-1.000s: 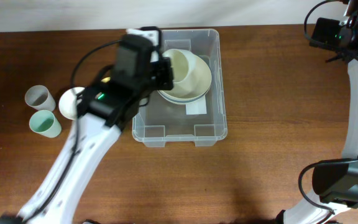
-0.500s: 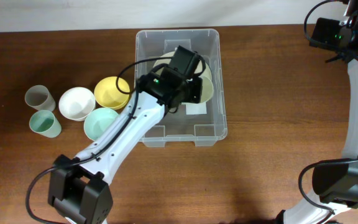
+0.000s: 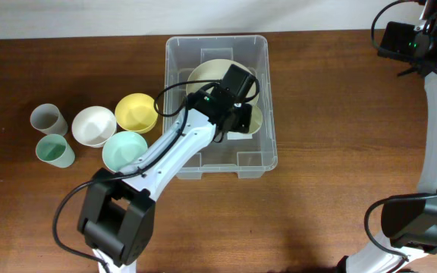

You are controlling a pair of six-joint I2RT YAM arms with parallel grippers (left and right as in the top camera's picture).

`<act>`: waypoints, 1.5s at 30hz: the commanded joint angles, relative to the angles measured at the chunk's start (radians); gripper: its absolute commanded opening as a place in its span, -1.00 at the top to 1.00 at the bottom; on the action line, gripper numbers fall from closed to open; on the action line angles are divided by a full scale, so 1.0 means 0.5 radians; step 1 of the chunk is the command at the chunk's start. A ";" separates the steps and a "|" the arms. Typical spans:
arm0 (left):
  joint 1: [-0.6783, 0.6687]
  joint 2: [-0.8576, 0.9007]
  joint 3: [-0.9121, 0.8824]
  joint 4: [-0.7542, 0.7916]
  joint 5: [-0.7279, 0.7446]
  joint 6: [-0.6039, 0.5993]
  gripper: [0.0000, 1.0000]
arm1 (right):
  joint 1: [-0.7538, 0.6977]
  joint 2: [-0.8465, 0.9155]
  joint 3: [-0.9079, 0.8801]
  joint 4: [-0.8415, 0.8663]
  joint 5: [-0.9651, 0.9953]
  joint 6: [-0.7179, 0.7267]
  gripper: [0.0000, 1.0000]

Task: Pack container
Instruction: 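Lift the cream cup with the left gripper and carry it into the bin, then lower the cream cup into the bin front corner and open the left gripper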

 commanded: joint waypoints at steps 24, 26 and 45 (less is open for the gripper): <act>-0.153 0.093 0.038 -0.140 -0.112 0.038 0.98 | 0.002 0.007 -0.001 0.005 -0.005 0.023 -0.98; -0.153 0.093 0.038 -0.140 -0.111 0.038 0.97 | 0.002 0.007 -0.001 0.005 -0.005 0.023 -0.98; -0.153 0.184 0.038 -0.118 -0.113 0.038 0.61 | 0.002 0.007 -0.001 0.005 -0.005 0.023 -0.98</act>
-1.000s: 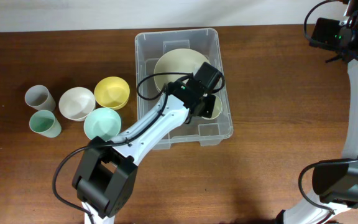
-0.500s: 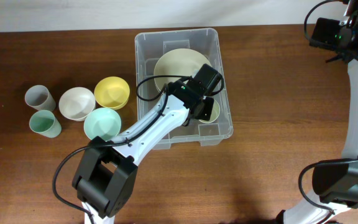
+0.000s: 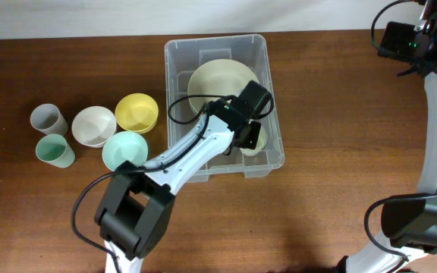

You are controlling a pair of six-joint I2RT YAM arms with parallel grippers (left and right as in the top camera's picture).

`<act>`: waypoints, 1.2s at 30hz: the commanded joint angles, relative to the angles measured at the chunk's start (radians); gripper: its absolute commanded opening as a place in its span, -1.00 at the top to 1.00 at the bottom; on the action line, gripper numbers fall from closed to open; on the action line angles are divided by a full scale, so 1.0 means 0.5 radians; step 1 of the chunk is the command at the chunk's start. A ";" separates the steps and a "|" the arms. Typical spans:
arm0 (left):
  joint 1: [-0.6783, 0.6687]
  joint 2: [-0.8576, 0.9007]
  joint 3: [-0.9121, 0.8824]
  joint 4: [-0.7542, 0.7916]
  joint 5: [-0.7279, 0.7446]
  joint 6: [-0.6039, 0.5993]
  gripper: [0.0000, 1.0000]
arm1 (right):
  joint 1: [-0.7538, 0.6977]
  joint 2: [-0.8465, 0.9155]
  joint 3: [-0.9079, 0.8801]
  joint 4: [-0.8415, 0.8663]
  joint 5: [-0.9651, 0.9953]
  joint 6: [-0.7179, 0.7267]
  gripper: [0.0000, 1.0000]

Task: Pack container
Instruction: 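Lower the cream cup into the bin front corner and open the left gripper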

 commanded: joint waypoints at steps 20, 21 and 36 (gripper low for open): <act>0.014 -0.005 0.378 -0.149 -0.135 0.124 0.28 | 0.002 0.007 -0.001 0.005 -0.005 0.023 -0.98; 0.014 -0.005 0.407 -0.175 -0.141 0.132 0.22 | 0.002 0.007 -0.001 0.005 -0.005 0.023 -0.98; 0.845 -0.101 0.690 -0.739 -0.543 -0.070 0.18 | 0.002 0.007 -0.001 0.005 -0.005 0.023 -0.98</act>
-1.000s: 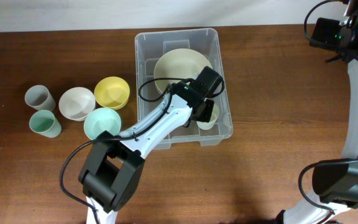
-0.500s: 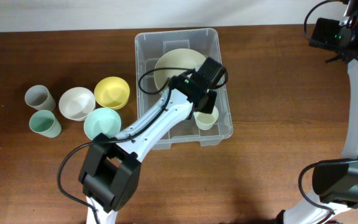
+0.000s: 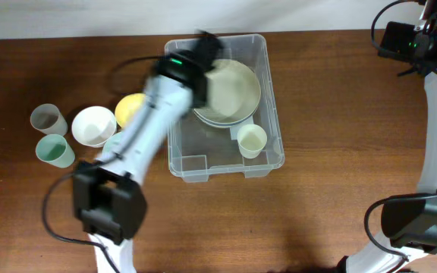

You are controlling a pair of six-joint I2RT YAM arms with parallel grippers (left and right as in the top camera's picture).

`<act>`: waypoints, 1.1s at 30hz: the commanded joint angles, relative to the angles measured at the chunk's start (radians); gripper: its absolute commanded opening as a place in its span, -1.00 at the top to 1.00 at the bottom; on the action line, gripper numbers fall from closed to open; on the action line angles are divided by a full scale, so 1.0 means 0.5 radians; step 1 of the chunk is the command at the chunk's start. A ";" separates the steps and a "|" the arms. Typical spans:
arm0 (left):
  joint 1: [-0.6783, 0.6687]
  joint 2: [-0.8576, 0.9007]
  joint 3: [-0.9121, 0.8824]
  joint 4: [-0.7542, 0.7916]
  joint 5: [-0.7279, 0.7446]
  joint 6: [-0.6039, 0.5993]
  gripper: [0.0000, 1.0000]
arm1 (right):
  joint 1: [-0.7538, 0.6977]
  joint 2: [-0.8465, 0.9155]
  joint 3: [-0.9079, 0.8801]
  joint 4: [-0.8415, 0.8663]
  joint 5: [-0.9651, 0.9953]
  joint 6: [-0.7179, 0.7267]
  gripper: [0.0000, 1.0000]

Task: Pack container
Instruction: 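Lower the cream cup into the bin front corner and open the left gripper, then move the left gripper to the grey cup and grasp its rim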

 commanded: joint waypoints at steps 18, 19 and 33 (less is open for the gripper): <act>1.466 -0.121 0.020 -0.108 -0.051 -0.109 0.20 | 0.002 0.007 -0.001 0.005 -0.005 0.022 -0.98; 1.479 -0.120 0.018 -0.095 -0.039 -0.108 0.20 | 0.002 0.007 -0.001 0.005 -0.005 0.022 -0.98; 1.496 -0.114 -0.359 0.390 0.224 0.192 -0.25 | 0.002 0.007 -0.001 0.006 -0.005 0.022 -0.98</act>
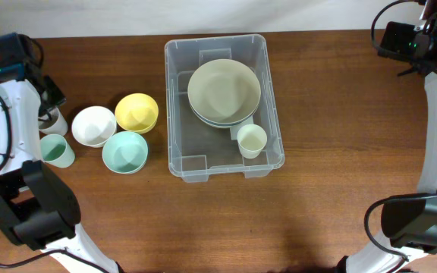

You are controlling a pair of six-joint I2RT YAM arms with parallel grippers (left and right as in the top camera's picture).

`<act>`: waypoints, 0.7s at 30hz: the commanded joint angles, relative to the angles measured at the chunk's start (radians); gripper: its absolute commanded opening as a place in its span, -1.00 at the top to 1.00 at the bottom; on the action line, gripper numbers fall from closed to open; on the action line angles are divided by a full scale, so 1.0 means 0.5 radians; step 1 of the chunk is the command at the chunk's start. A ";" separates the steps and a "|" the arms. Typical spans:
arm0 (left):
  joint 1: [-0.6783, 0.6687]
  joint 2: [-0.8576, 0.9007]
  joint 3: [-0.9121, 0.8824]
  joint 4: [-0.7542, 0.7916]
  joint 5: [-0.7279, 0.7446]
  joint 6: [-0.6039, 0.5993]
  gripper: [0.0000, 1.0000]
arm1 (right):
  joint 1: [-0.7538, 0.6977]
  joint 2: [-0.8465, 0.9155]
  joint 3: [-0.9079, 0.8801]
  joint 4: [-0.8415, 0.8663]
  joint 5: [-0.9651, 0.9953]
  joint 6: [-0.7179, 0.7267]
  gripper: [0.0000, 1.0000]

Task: Pack container
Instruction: 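Move the left gripper to the grey cup and grasp its rim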

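Observation:
The clear plastic container [274, 114] stands mid-table. It holds a stack of cream bowls [224, 91] at the back and a pale yellow cup [251, 140] upright at the front right. Left of it sit a yellow bowl [136, 112], a white bowl [93, 125], a mint bowl [124, 152] and a mint cup [55, 150]. My left gripper [49, 97] hangs at the far left over the grey cup [48, 120], which it mostly hides; its jaws do not show. My right gripper [393, 39] is parked at the far right back corner, away from everything.
The bowls and cups form a tight cluster between the left arm and the container's left wall. The table's back edge runs just behind the container. The right arm's white links stand along the right edge.
My left arm has moved from over the container's back left corner to the far left, above the grey cup. The container and its contents are unchanged. The right arm has not moved.
My left gripper was inside the container, over the cream bowls. Then it was at the front right of the container with the pale yellow cup, and the container had shifted slightly. Later the cup stood free there and the arm was at the back left, now the far left.

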 commanded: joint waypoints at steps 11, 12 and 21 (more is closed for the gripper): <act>0.002 -0.049 -0.381 0.444 0.119 0.129 -0.39 | 0.002 0.007 -0.001 0.005 -0.005 0.021 -0.98; 0.002 -0.049 -0.405 0.478 0.119 0.129 -0.39 | 0.002 0.007 -0.001 0.005 -0.005 0.021 -0.98; 0.002 -0.048 -0.552 0.704 0.119 0.181 -0.40 | 0.002 0.007 -0.001 0.005 -0.005 0.021 -0.98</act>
